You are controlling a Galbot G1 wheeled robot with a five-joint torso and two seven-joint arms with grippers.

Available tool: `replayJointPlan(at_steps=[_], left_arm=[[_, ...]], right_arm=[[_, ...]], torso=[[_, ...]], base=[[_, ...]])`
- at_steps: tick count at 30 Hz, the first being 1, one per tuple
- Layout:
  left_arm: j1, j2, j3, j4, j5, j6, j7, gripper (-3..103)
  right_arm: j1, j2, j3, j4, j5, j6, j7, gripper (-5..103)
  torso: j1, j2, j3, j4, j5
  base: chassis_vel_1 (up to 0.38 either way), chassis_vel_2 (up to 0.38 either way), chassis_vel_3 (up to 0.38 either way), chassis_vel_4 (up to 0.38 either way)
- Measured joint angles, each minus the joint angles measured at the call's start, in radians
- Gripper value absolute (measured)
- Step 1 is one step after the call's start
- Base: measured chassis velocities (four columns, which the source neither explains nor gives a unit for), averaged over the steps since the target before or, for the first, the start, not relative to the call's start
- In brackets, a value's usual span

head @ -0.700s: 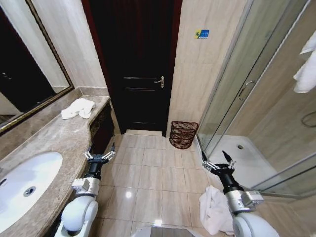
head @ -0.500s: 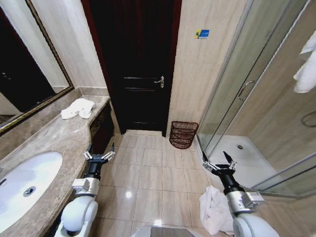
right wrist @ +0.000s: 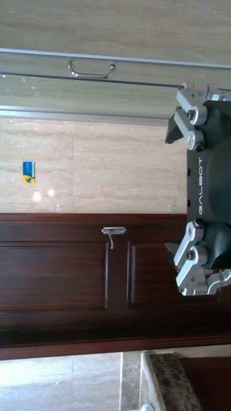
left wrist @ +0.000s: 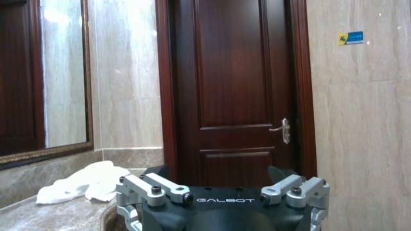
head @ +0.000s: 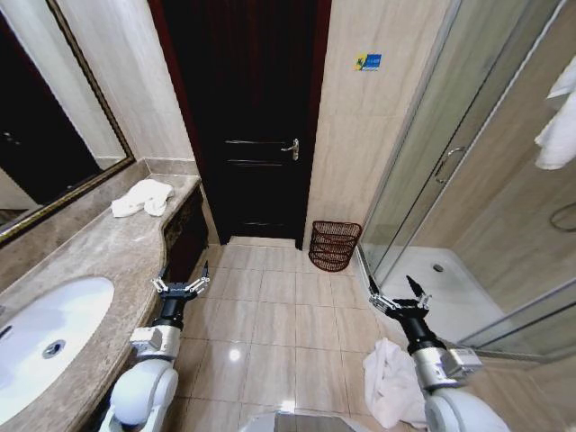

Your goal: Discard the used towel into the hamper.

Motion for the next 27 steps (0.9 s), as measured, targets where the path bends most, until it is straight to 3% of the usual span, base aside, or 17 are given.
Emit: replayJointPlan(at_steps=[27], left_arm=[[0.001, -0.014, 0.007, 0.008, 0.01, 0.002, 0.0, 100]], right_arm=[[0.004, -0.012, 0.006, -0.02, 0.001, 0.007, -0.012, 100]], torso=[[0.0, 0.0, 0.0, 0.0, 0.0]], base=[[-0.018, 0.017, 0.02, -0.017]])
